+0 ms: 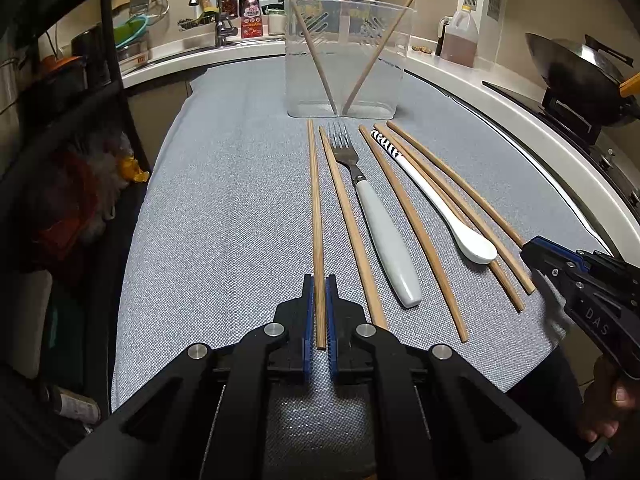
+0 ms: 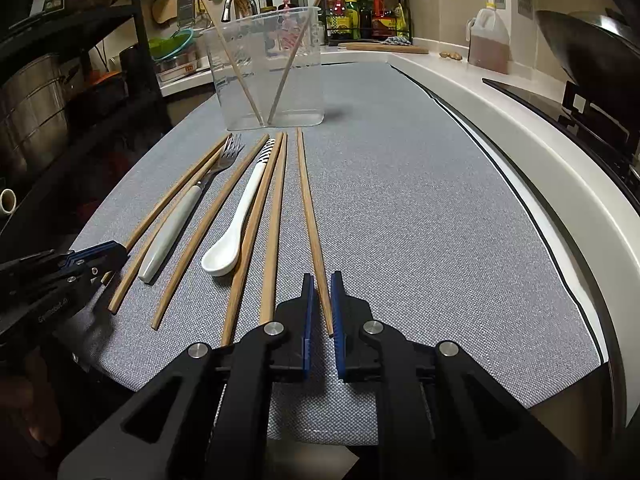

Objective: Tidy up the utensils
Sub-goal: 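Close the left tool on a wooden chopstick while the right tool grasps another chopstick, then lift the left tool's chopstick toward the container while the right tool carries its chopstick there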

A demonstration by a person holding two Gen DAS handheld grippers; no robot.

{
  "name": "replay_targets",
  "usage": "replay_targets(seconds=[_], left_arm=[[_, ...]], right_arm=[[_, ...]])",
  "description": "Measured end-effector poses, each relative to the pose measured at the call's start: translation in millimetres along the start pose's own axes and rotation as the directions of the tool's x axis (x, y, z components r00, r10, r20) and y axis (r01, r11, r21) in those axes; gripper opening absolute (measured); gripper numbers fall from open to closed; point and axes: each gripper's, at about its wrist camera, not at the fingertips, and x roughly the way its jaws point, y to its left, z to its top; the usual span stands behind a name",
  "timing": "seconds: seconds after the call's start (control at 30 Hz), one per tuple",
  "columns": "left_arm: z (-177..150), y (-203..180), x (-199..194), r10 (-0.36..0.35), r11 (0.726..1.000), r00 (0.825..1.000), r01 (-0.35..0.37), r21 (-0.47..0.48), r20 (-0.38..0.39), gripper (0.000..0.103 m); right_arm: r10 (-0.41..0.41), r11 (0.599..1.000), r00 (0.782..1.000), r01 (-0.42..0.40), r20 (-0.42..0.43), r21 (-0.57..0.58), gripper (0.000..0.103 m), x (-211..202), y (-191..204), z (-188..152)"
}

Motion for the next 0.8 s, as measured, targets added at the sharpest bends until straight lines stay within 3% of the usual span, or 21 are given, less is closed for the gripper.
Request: replay_targets(seconds=[0.43, 0.8], left_arm=[[-1, 2, -2, -0.017, 1.0, 1.0, 0.017, -0.01, -0.006, 0.005], [2, 2, -18, -0.03, 0.999, 0.998, 0.031, -0.016, 0.05, 0.005]], right_arm=[[0.006, 1.0, 1.0, -0.007, 0.008, 0.012, 0.005, -7, 1, 3], [0.0, 1.0, 0.998, 0.0, 0.06, 0.0, 0.005, -30, 1, 14]])
